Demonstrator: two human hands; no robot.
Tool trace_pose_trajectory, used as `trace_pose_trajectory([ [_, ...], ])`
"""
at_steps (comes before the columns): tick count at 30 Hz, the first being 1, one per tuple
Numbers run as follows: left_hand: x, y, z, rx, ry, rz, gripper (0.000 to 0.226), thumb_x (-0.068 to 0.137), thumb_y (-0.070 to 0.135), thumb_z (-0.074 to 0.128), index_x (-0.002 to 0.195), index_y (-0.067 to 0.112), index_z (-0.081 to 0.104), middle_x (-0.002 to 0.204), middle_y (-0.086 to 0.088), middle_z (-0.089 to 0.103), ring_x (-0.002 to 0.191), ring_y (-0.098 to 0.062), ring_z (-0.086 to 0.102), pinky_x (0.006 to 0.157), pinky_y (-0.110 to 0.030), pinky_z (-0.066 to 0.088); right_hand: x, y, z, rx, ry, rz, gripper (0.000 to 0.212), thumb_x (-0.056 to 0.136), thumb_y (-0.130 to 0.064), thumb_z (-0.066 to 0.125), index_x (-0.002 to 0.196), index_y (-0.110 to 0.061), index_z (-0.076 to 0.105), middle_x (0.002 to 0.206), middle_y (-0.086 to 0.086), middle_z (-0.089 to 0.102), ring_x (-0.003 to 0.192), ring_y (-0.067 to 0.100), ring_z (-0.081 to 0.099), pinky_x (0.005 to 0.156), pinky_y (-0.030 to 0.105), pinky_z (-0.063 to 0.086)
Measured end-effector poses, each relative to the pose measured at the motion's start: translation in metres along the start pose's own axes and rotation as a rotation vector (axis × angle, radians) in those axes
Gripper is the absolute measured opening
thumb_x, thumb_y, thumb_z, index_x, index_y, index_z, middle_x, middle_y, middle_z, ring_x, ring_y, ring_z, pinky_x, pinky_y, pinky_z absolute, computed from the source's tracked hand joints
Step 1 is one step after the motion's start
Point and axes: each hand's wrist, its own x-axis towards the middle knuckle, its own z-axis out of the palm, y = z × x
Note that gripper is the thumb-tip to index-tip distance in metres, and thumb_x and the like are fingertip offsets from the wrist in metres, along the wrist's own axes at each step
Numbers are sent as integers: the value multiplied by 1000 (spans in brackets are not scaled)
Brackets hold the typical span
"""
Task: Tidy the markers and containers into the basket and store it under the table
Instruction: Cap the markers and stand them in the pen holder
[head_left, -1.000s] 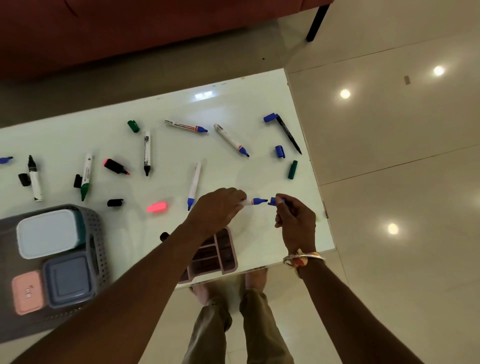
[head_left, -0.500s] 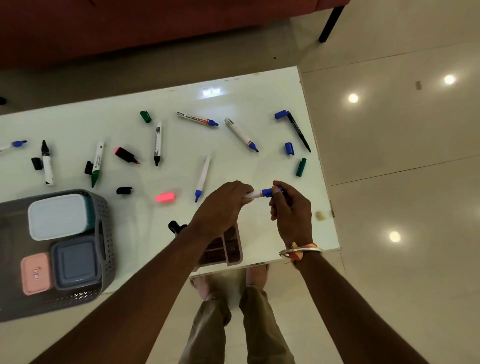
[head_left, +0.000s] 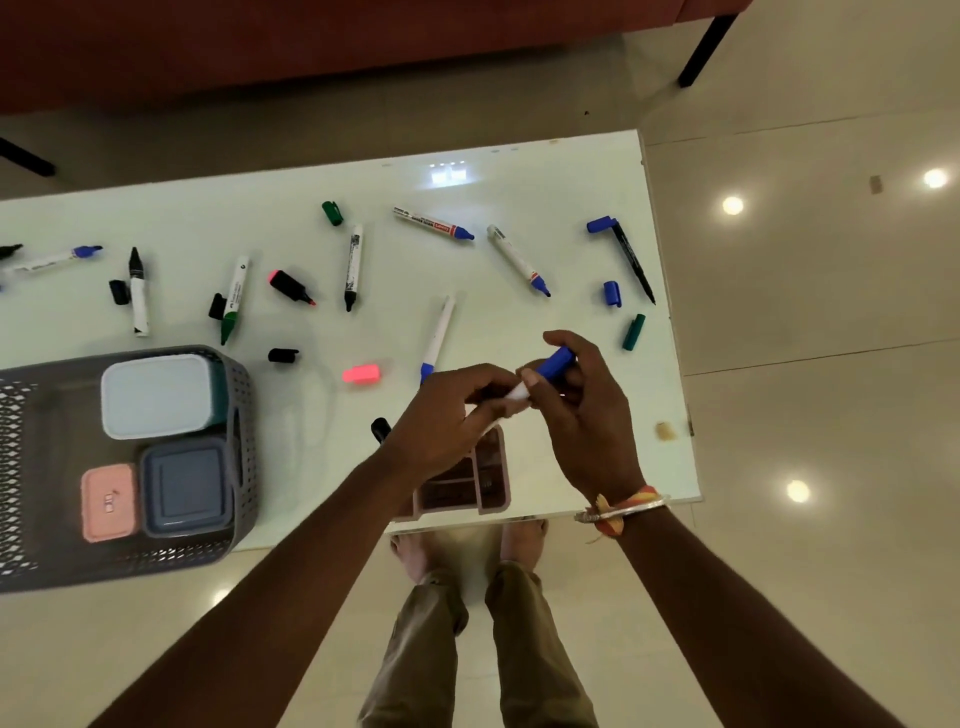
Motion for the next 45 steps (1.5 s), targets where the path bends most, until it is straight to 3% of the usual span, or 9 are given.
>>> trace_pose_trajectory([
  [5,-10,-12,-33,-198,121,-100,35,84,12,77,117,14,67,116,7,71,107,-9,66,100,-23,49,-31,-1,7,-150,-59,-116,42,94,-20,65,133,-23,50,106,-3,69,94,6,66,90,14,51],
  [11,-7,-15,-43,-286,311,-162,28,86,8,73,114,12,67,107,3,73,93,-14,70,90,-26,55,-42,23,28,-472,-104,-429,31,89,-12,68,120,-11,65,110,7,71,99,23,66,84,31,56],
  [19,-7,-31,-39,-194,359,-251,22,86,16,74,107,20,69,100,8,74,85,-10,70,81,-21,55,-32,42,46,-536,-163,-387,35,88,-15,72,122,-15,65,108,4,67,96,20,63,77,36,58],
  [24,2,-41,-51,-100,416,-328,28,84,21,77,111,18,69,98,6,73,81,-6,70,68,-11,48,-32,37,39,-539,-235,-310,56,82,-36,77,131,-20,56,117,1,65,101,18,62,80,33,59],
  [28,19,-50,-62,3,373,-380,30,83,25,78,110,15,68,97,4,71,79,-8,68,71,-18,50,-36,33,22,-434,-217,-195,61,87,-64,53,134,-25,50,123,-4,62,95,8,60,75,23,54],
  [32,44,-65,-57,190,221,-416,31,82,25,79,108,14,67,100,0,69,86,-18,67,70,-21,48,-30,57,-2,-418,160,55,29,93,-37,61,116,-19,64,111,-4,63,79,11,62,62,26,51],
  [35,65,-74,-50,352,111,-412,37,82,29,78,113,13,64,105,-5,68,87,-21,65,68,-25,46,-26,82,-22,-462,331,346,26,91,-26,66,114,-13,65,110,6,63,83,19,61,71,26,42],
  [41,89,-77,-32,682,62,-409,52,85,36,70,125,9,52,114,-13,62,104,-33,61,85,-39,50,-18,98,-25,-511,293,548,32,91,-17,66,121,-8,61,121,12,59,104,29,61,85,28,42],
  [45,93,-72,-22,695,51,-426,42,87,20,62,124,7,47,109,-18,61,99,-38,61,78,-41,48,-10,101,-20,-490,251,562,23,89,-12,65,112,-9,65,108,13,65,98,29,63,81,26,43],
])
